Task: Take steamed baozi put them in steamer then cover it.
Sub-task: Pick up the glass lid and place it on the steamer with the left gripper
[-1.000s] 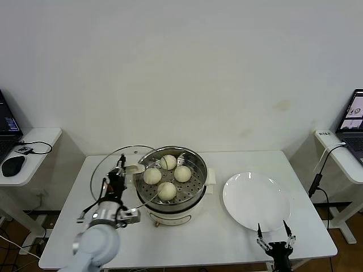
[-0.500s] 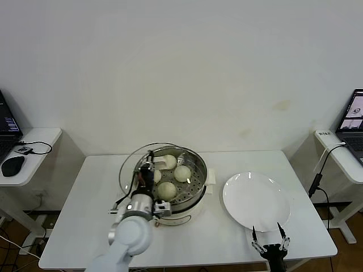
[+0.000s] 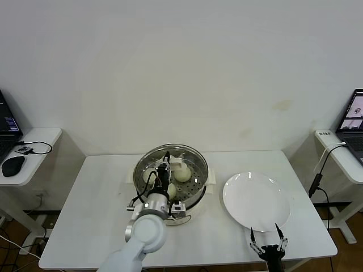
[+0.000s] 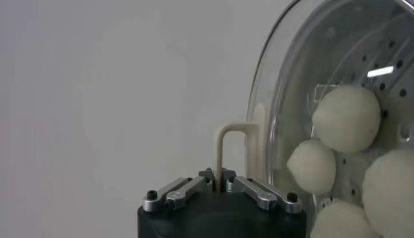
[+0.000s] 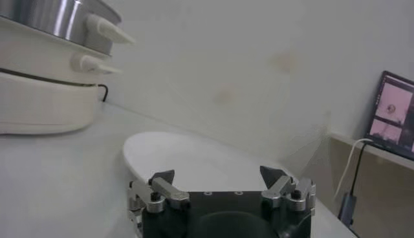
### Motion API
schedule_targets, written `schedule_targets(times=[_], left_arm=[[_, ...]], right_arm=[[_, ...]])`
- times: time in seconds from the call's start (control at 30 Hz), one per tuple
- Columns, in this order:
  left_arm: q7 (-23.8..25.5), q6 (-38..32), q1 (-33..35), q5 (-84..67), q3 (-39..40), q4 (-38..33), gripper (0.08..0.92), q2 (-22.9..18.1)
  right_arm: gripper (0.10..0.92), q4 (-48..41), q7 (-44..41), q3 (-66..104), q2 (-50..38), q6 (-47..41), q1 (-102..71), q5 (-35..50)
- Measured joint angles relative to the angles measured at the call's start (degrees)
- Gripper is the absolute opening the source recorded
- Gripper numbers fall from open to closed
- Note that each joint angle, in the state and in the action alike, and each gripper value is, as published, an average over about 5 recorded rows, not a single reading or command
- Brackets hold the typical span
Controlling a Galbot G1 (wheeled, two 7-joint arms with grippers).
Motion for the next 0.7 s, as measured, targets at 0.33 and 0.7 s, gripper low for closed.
schedule_targets(times=[0.33,0.7], left_arm=[[-0.29,-0.45,-1.36,0.14,0.43,2.84,0.141,-0.54],[-0.85,-0.79,-1.46,-0.43,0.23,4.54,0.141,-0.4]], right_arm=[[0.823,-0.58,-0.17,-0.28,0.0,0.08,0.0,-0.3],[0.822,-0.68,-0.2,-0.4,0.01,0.31,-0.31,-0.57]])
